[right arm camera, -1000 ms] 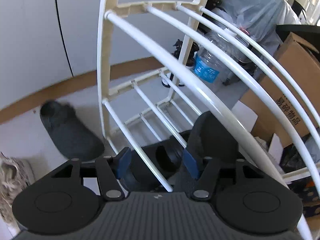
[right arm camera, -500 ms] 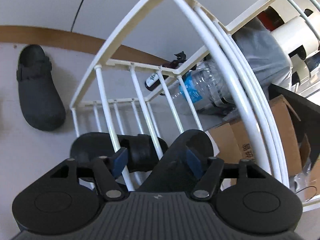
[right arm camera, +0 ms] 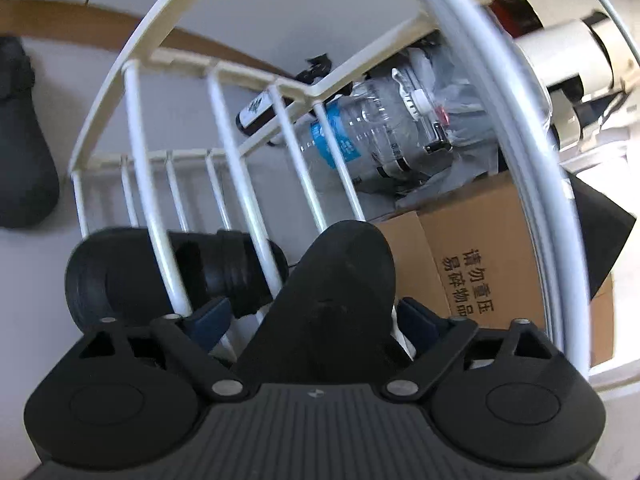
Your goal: Organize scattered shoes
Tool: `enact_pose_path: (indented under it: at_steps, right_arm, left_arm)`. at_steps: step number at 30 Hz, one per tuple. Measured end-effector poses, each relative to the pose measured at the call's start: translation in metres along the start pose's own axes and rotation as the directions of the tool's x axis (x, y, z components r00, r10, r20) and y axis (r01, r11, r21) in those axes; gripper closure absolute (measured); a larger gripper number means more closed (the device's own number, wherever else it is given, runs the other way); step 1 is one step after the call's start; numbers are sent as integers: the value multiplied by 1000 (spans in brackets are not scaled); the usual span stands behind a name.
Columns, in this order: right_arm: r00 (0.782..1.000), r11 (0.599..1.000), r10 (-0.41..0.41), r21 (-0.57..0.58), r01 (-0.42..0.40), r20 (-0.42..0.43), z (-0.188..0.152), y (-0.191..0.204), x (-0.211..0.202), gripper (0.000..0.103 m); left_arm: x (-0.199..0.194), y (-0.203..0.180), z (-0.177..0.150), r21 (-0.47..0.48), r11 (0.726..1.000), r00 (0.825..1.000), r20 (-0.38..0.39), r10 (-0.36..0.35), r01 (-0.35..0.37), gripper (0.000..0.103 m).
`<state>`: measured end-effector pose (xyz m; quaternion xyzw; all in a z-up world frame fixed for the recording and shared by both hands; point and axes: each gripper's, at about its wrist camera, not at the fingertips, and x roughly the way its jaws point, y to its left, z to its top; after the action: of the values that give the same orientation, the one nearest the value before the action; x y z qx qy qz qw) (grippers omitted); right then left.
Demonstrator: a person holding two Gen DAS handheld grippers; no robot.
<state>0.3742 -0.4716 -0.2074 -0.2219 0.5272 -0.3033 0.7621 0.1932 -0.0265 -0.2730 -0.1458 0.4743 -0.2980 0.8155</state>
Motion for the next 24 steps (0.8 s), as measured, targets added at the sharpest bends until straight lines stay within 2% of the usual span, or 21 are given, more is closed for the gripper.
enact_pose_path:
  at_steps: [1,2,7,9,13,18,22,23,24]
  right_arm:
    - [1000,1000,11,0,-11,8,0,0,0,58]
    - [999,999,37,-1,-37,12,-2,-3,-3,67]
    - [984,984,179,-8,-179,25,-12,-22,-18,70]
    - [969,970,242,-32,-241,55,-23,-29,-28,72]
    - [935,941,339,-43,-336,104,-38,-38,-45,83]
    - [874,895,445,-47,-444,195,-69,-42,-68,86]
    - [825,861,493,-18,-508,275,-85,-50,-81,88]
    - [811,850,507,-10,-527,291,-89,-51,-84,88]
    - [787,827,535,2,-563,309,-94,-55,-87,88]
  left_arm:
    - [0,0,0,-1,1000,1000,0,0,0,13]
    - [-1,2,1,-6,1000,1000,5,5,-5,13]
    - [-2,3,5,-10,1000,999,19,25,-25,13]
    - [0,3,5,3,999,999,21,43,-43,13]
    - [9,1,14,39,995,996,23,87,-88,14]
    - [31,-12,45,126,983,991,48,127,-132,16]
    - [48,-22,69,194,966,985,71,157,-168,16]
    - [52,-25,75,211,961,983,77,164,-177,16]
    - [57,-27,81,227,956,982,83,171,-186,17]
